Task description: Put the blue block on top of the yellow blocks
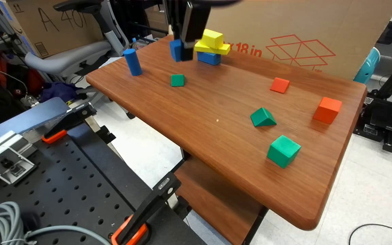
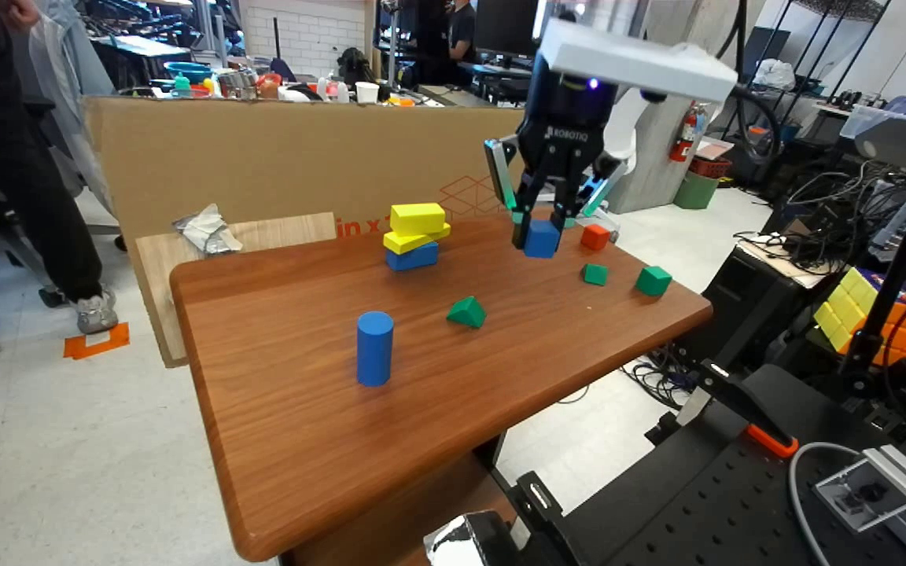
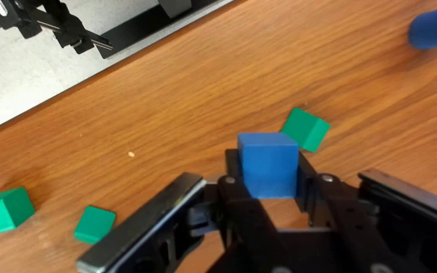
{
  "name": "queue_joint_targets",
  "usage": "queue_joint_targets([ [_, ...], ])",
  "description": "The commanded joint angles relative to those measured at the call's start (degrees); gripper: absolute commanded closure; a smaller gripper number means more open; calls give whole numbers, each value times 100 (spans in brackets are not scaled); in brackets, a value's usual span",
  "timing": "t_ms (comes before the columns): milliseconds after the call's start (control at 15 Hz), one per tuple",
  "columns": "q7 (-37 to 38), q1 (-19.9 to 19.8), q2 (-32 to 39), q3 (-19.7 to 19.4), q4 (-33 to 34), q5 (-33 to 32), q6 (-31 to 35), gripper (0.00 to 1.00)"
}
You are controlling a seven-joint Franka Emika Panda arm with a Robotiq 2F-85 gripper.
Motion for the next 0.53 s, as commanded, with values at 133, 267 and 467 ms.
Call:
queue_joint_targets([
  [133, -294, 185, -604, 221, 570, -736, -1172, 92],
  [267, -429, 215, -559, 267, 895, -1120, -1387, 92],
  [467, -779, 195, -372, 311, 1383, -1454, -1501, 92],
])
